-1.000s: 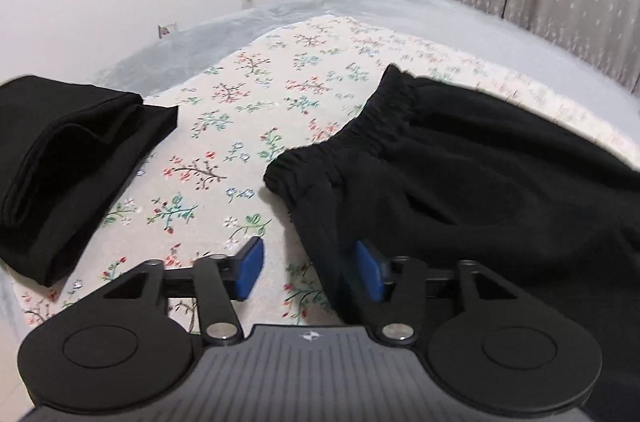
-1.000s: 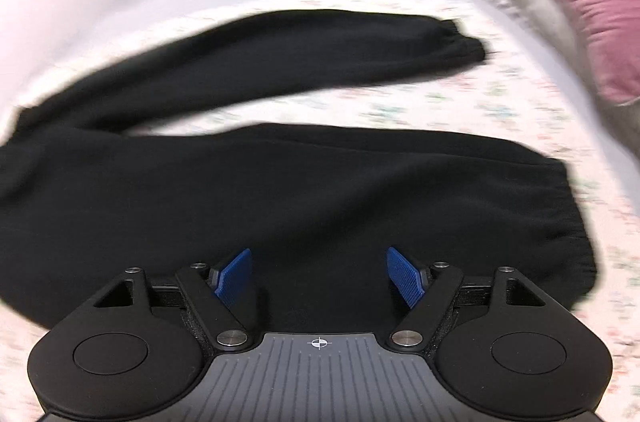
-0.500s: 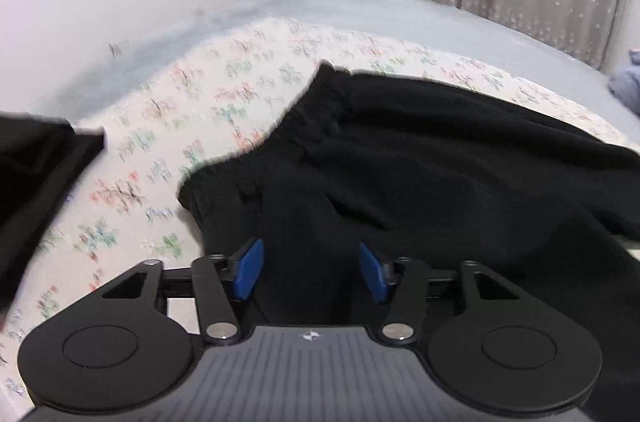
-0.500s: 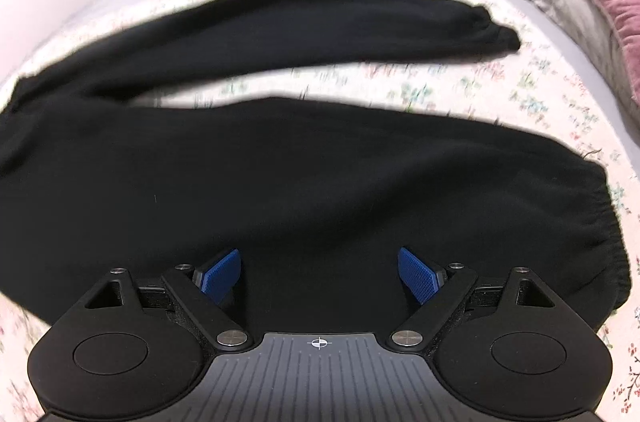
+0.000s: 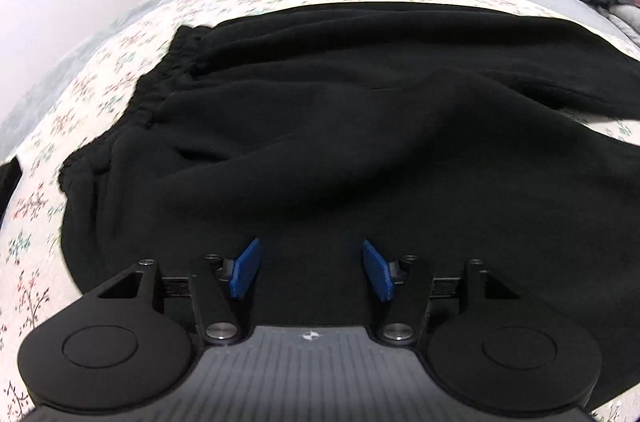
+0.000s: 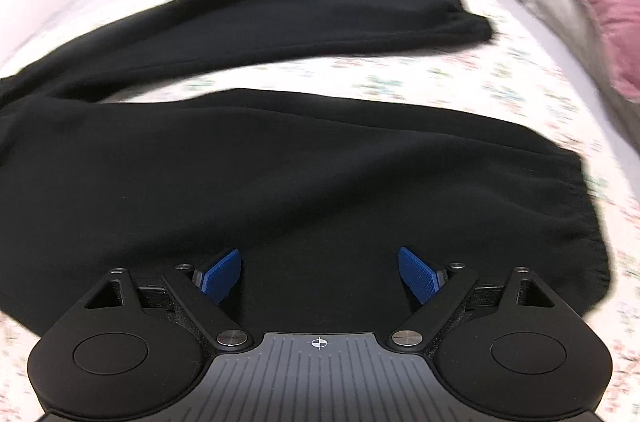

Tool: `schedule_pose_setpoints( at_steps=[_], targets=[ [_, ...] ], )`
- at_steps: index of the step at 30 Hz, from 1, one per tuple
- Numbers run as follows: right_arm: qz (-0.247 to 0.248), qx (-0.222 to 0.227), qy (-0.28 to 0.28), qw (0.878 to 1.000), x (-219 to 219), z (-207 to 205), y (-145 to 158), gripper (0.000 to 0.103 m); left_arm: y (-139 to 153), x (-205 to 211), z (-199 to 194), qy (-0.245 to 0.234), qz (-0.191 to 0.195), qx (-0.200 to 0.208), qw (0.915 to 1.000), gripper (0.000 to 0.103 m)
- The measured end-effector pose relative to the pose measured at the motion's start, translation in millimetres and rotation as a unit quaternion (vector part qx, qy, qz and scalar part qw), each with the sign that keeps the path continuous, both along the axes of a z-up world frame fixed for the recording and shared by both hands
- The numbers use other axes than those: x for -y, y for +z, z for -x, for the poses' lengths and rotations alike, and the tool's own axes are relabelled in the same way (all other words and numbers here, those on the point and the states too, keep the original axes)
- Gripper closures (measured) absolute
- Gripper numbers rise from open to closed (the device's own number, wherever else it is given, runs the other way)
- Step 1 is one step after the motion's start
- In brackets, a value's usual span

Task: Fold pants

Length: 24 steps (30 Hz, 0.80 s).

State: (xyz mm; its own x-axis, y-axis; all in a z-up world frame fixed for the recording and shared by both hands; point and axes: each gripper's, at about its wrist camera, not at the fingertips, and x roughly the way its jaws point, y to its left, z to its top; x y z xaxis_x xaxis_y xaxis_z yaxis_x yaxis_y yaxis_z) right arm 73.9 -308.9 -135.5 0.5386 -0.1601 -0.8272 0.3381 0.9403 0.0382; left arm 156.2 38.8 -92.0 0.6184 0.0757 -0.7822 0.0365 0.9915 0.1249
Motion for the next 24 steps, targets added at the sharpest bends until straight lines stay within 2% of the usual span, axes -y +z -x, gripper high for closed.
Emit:
schedule_pose_setpoints(
  at_steps=[4,6,8,11,14,17,20,22,24],
  targets=[
    [-0.016,0.004,-0.021,1.000,30.4,17.8,-0.7,0.016,5.1,-3.1,8.7,0.008,0.007,0.008,0.9999,0.035],
    [-0.005,0.007,-0.034,0.999,38.0,25.3,1.8,0.017,11.7,1.1,15.2,-0.013,0.025,0.028,0.9992,0.035],
    [0.004,0.006,-0.055,0.998,44.3,30.8,3.9,0.017,12.9,8.7,21.2,-0.029,0.022,0.037,0.9987,0.035],
    [0.005,0.003,-0.060,0.998,47.4,32.7,3.7,0.017,-3.2,12.9,13.4,-0.018,0.017,-0.006,0.9997,0.034],
    [0.013,-0.008,-0.048,0.999,48.5,36.3,-0.4,0.017,-0.2,11.1,12.5,-0.009,0.017,-0.008,0.9998,0.034],
    [0.017,-0.016,-0.062,0.998,63.8,50.9,-2.1,0.017,0.0,-2.1,5.3,0.010,0.039,-0.014,0.9991,0.034],
    [-0.020,-0.003,-0.064,0.998,82.4,65.0,0.1,0.030,3.2,-7.7,0.4,0.026,0.032,-0.005,0.9991,0.034],
    [-0.036,0.008,-0.081,0.996,90.3,70.1,4.2,0.041,3.5,-10.1,-5.4,0.034,0.043,-0.011,0.9985,0.034],
    [-0.048,0.033,-0.101,0.993,94.1,73.1,14.5,0.039,5.7,-12.7,-9.6,0.043,0.061,-0.014,0.9971,0.035]
  ],
)
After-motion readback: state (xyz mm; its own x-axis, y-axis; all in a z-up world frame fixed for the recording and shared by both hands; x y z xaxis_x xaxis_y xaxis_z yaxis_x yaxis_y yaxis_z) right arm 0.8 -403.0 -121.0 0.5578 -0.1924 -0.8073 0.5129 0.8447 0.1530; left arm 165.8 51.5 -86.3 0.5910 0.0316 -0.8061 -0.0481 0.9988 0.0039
